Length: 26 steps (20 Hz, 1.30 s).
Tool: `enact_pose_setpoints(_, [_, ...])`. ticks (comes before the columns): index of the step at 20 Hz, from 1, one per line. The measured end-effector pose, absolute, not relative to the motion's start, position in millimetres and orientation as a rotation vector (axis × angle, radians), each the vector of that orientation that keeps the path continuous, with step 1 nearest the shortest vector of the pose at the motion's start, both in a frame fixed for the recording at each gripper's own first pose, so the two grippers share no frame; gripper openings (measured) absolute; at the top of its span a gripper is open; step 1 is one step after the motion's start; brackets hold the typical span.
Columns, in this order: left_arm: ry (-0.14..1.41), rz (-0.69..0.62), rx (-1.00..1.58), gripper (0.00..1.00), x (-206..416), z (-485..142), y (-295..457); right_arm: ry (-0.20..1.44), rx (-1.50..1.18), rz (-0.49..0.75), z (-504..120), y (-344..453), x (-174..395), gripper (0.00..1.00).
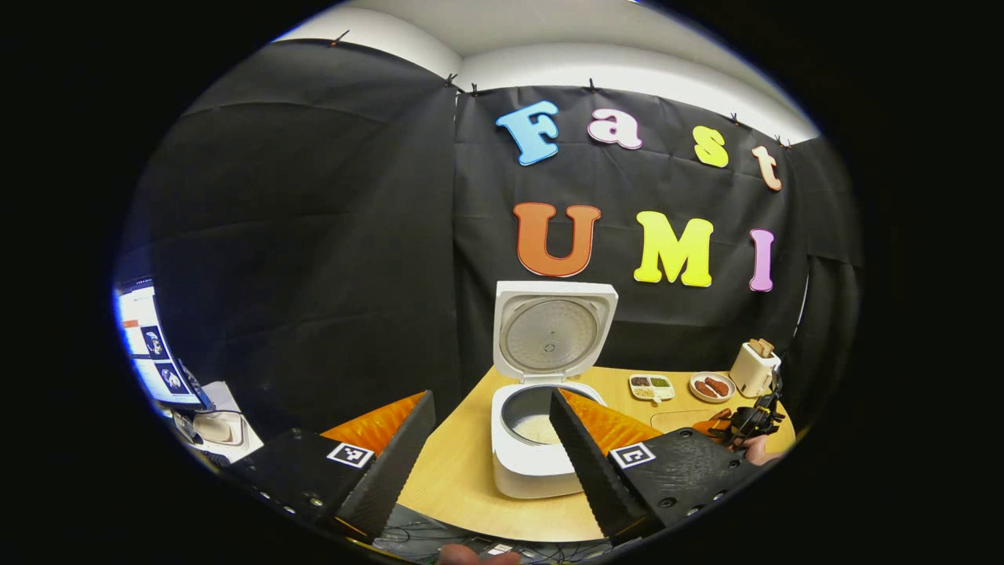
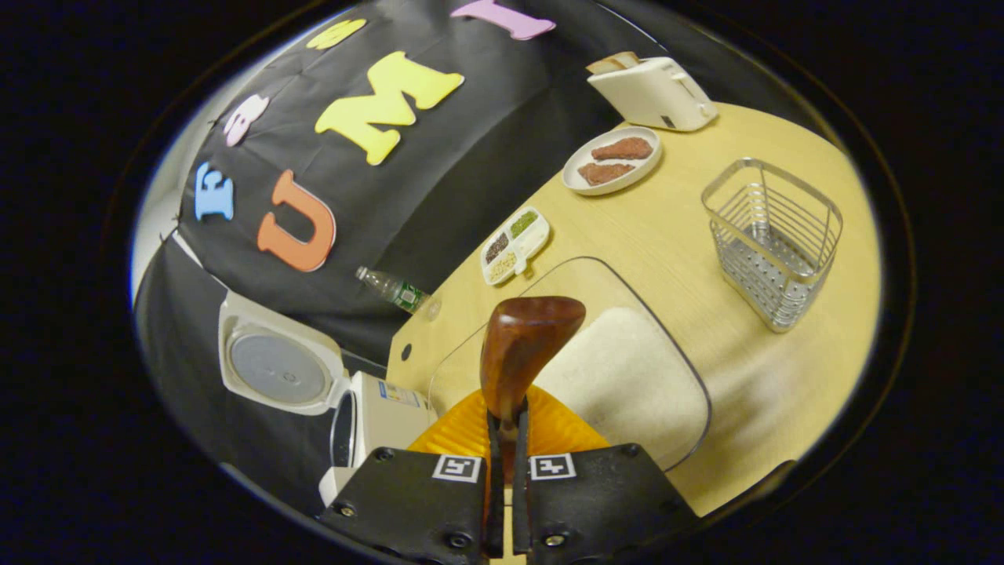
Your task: Close the left gripper, press the button to open the rice cooker; take a wooden spoon from the chopstick holder with the right hand, scoop a spoonful of rice and pour it into the rice cooker, then put the wooden spoon back into the chopstick holder.
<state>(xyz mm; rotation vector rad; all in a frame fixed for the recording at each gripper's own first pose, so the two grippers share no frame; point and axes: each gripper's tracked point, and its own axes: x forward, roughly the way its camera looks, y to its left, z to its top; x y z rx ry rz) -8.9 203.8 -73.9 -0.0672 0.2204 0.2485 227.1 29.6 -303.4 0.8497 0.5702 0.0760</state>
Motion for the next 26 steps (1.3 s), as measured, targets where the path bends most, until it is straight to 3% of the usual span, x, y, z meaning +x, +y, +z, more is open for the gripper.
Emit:
enact_pose_setpoints(14, [0.16,0.226,-0.095,0.94,-9,-54,160,0.416,1.072,0.137,-183,-12,220,0.09])
enact_pose_setpoints(21, [0.122,0.26,-0.019,0.94,-32,-54,185,0.404,1.014,0.29,-115,82,238,0.09])
enact_pose_setpoints(26, [0.101,0.273,-0.039,0.94,-44,-58,211,0.438,0.944,0.372,-101,174,257,0.09])
